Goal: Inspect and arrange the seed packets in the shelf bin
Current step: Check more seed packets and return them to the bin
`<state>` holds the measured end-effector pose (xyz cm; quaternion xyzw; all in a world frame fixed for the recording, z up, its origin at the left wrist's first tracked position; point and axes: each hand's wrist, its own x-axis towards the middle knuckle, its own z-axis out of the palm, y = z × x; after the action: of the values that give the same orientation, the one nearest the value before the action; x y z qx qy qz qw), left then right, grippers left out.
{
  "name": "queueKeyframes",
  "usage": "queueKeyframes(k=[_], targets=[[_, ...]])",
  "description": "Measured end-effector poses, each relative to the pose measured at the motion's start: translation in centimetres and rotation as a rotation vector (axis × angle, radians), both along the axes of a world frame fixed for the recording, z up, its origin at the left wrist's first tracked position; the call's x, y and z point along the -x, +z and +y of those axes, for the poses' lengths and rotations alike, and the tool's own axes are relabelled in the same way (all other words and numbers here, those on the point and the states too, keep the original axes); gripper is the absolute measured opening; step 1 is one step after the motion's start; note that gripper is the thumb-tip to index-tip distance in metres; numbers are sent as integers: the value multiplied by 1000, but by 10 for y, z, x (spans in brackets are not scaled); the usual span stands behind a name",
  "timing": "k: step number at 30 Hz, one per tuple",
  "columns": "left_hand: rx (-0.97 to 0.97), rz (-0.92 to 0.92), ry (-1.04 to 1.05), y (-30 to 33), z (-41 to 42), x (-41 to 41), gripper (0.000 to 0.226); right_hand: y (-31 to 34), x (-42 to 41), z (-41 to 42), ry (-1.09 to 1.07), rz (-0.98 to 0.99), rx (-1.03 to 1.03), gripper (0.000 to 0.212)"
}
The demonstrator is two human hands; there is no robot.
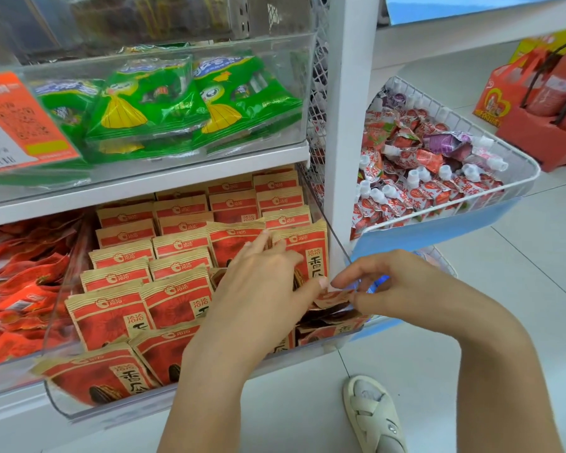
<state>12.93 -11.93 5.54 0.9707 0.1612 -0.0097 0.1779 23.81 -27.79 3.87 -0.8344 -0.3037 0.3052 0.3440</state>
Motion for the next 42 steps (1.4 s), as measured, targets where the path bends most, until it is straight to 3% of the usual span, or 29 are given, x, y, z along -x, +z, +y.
queueKeyframes(k=[7,10,14,17,21,23,28,31,35,39,42], targets=[[101,-176,52,2,7,0,37,-3,2,15,-169,-244,-88,9],[146,-170,52,3,8,1,36,-8,3,25,-204,-346,-119,12],[-1,-110,34,-5,6,-3,30,-10,6,29,-199,-393,-172,16],[4,-190,53,-2,4,-5,26,-8,6,25,-233,-389,-370,18],[270,-350,118,3,7,-1,22,-1,8,19,-293,-349,-664,12],[336,-338,103,4,10,1,27,3,11,16,-310,-347,-797,10],[275,-324,88,1,6,-2,30,6,15,16,-326,-478,-945,12],[313,-360,115,-1,4,-4,28,6,15,18,-404,-395,-985,15],[433,-419,79,6,3,-1,29,5,16,23,-385,-307,-855,37],[578,-591,81,10,5,2,31,5,17,26,-285,-135,-813,29],[815,-702,111,16,5,4,30,7,21,29,-257,-58,-840,30]])
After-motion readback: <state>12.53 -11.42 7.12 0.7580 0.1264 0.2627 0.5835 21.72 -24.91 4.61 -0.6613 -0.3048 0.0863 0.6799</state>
